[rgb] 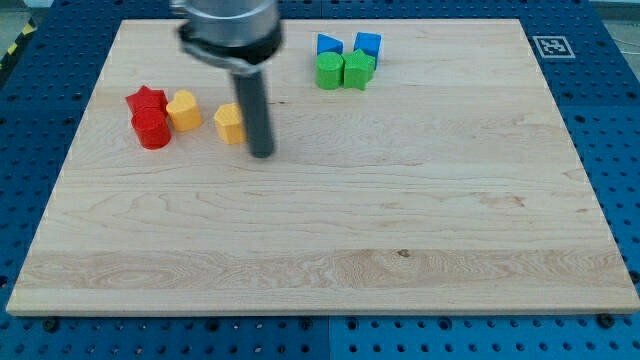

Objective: Move the yellow hexagon to the bottom of the yellow heart

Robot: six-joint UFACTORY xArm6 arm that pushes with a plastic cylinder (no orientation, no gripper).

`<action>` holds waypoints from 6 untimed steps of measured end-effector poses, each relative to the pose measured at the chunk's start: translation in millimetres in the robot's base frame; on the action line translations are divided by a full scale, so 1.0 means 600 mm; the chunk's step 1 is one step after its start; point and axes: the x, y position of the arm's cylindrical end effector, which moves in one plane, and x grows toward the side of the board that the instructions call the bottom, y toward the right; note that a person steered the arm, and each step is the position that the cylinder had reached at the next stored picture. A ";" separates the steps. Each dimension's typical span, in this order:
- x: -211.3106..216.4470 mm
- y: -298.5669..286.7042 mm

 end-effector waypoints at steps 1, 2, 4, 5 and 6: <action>-0.076 0.008; -0.086 -0.046; -0.066 -0.137; -0.055 -0.112; -0.017 -0.069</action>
